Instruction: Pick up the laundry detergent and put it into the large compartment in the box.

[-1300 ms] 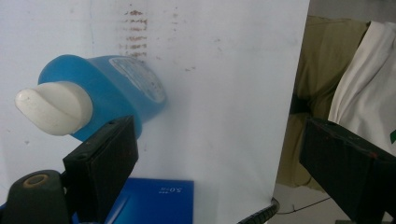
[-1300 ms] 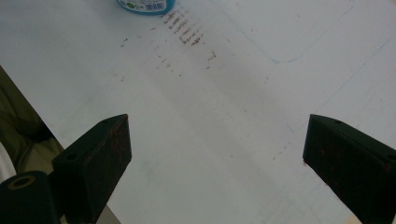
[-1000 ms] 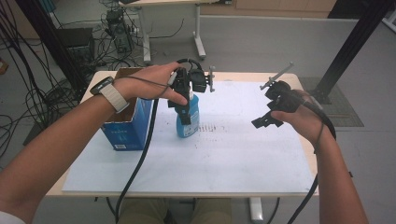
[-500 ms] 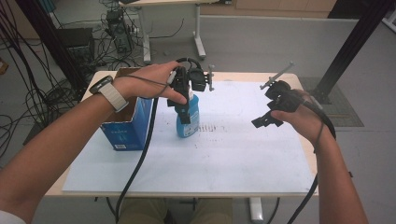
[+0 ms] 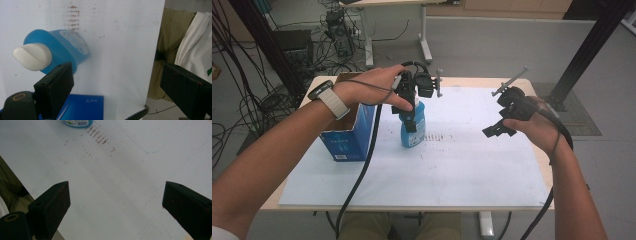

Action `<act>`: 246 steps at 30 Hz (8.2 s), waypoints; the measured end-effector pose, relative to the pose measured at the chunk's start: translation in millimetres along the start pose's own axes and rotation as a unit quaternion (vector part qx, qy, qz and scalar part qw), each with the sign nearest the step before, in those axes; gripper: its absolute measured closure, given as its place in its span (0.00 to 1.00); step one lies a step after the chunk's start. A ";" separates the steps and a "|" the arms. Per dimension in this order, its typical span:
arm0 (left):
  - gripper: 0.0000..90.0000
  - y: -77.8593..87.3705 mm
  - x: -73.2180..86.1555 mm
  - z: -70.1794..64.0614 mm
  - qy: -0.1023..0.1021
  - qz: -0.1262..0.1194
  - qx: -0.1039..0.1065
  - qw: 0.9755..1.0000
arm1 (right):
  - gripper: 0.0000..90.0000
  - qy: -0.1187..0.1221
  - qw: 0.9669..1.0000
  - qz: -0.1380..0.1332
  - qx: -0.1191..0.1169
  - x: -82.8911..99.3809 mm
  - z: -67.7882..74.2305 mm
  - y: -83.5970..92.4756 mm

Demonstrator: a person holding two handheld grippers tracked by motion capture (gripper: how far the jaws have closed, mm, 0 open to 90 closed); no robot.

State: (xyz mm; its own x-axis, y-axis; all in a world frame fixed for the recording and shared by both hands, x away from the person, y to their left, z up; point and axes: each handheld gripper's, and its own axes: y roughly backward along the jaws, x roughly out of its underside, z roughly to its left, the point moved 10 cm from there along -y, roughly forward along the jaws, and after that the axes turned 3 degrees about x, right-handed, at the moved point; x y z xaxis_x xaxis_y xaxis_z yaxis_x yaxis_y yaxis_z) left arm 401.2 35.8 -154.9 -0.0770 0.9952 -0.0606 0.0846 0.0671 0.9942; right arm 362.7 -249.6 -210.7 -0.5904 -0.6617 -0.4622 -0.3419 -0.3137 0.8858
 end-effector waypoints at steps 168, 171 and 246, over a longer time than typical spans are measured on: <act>0.10 -48.7 -9.3 85.2 0.283 0.010 -0.020 0.959 | 0.09 -0.016 1.000 0.002 -0.017 14.1 -6.3 -17.3; 0.10 -49.5 -9.1 85.2 0.284 0.010 -0.020 0.959 | 0.09 -0.016 1.000 0.002 -0.017 14.5 -6.1 -17.3; 0.10 -52.9 -4.1 86.7 0.302 0.007 -0.021 0.953 | 0.09 -0.015 1.000 -0.002 -0.017 14.8 -5.5 -16.0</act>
State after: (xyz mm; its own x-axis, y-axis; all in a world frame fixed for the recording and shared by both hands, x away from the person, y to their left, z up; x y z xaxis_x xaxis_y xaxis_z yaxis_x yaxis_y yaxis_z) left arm 483.1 34.3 -214.9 -0.6356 0.7720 0.0025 0.0501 0.0380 0.9980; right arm 363.4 -258.2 -231.5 -0.6108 -0.6400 -0.4661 -0.3192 -0.3397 0.8847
